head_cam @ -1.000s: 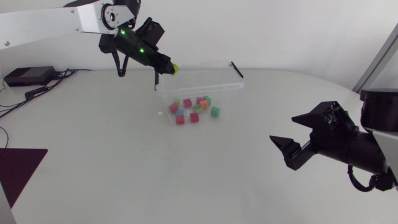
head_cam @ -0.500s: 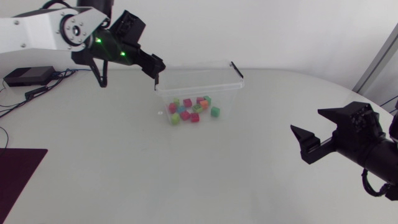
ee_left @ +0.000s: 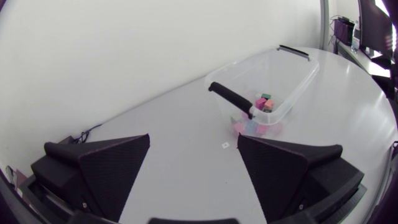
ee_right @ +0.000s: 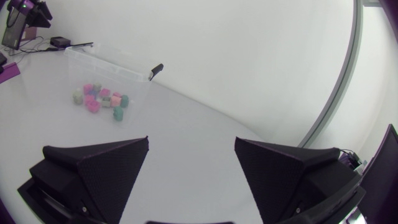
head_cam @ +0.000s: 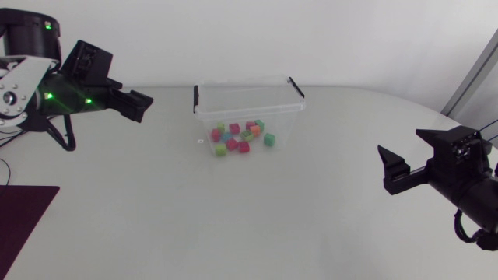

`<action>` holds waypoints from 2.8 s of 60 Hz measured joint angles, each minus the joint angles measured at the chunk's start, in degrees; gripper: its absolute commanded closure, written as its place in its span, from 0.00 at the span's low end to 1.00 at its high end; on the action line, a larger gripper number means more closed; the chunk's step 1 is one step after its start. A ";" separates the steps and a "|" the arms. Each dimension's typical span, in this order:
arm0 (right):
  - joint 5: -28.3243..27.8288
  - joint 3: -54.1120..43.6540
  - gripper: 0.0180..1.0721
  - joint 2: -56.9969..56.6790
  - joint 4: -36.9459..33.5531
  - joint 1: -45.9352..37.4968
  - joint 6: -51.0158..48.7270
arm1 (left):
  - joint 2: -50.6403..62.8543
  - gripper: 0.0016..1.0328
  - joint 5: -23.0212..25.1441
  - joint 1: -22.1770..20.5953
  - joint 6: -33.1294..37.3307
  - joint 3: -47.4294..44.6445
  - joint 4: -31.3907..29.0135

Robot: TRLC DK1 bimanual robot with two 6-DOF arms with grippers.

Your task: Pick up the duplo bricks and place them in the container

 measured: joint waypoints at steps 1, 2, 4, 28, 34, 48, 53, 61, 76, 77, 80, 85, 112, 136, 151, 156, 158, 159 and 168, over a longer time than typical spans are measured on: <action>0.00 0.00 0.05 0.00 0.15 -0.17 0.00 | -0.33 0.04 -0.02 0.44 0.00 -0.70 0.57; 0.02 0.00 0.05 0.00 0.39 -0.35 0.00 | -0.79 0.04 -0.02 0.90 0.02 -1.42 1.09; 0.02 0.00 0.05 0.00 0.98 -0.94 0.02 | -1.66 0.04 0.00 1.88 0.04 -3.06 1.81; -0.72 -6.40 0.05 -2.25 7.06 -6.51 0.00 | -5.75 0.04 0.04 6.73 1.09 -17.14 9.31; -0.92 -8.57 0.05 -4.81 7.43 -6.99 -0.02 | -5.77 0.04 0.04 8.59 1.09 -19.12 11.37; -2.05 -13.03 0.05 -14.43 6.49 -8.17 -0.02 | -6.91 0.04 0.07 10.56 0.61 -20.41 14.38; -2.25 -14.49 0.05 -20.35 3.69 -8.61 -0.02 | -8.72 0.04 0.00 10.23 -0.04 -21.90 15.34; -2.27 -16.41 0.05 -30.12 -1.70 -8.74 -0.02 | -12.94 0.04 0.04 8.59 -0.83 -24.15 15.50; -2.23 -17.40 0.05 -40.59 -8.92 -8.74 -0.52 | -22.91 0.05 0.02 8.57 -1.97 -28.04 15.58; -2.23 -17.40 0.05 -40.79 -9.18 -8.74 -0.59 | -23.43 0.05 0.00 8.57 -1.97 -28.28 15.45; -2.21 -17.40 0.05 -40.96 -9.44 -8.74 -0.70 | -25.62 0.05 0.00 8.57 -2.19 -29.20 15.04; -2.19 -17.40 0.05 -40.98 -9.46 -8.74 -0.90 | -29.62 0.05 0.02 8.57 -2.38 -30.58 14.05; -2.12 -17.42 0.05 -37.92 -9.70 -8.74 -0.94 | -40.57 0.05 0.00 9.33 -3.87 -36.98 10.75; 2.12 -17.40 0.05 -37.83 -10.67 -5.44 3.34 | -53.00 0.05 -1.53 8.37 -9.29 -43.28 10.64; 4.85 -17.40 0.05 -39.36 -10.84 -1.84 10.16 | -60.76 0.07 -3.45 6.93 -12.90 -47.39 9.62; 5.62 -17.40 0.05 -39.85 -10.93 -0.70 12.31 | -63.30 0.07 -4.00 6.47 -14.27 -48.76 9.09; 5.95 -17.40 0.05 -40.06 -10.95 -0.22 13.33 | -64.28 0.07 -4.09 6.25 -14.82 -49.35 8.79; 6.19 -17.40 0.05 -40.17 -11.04 0.04 13.79 | -64.81 0.07 -4.13 6.16 -15.10 -49.59 8.63; 7.85 -17.40 0.05 -41.07 -11.30 2.08 17.79 | -69.20 0.07 -5.38 5.33 -17.20 -52.06 8.11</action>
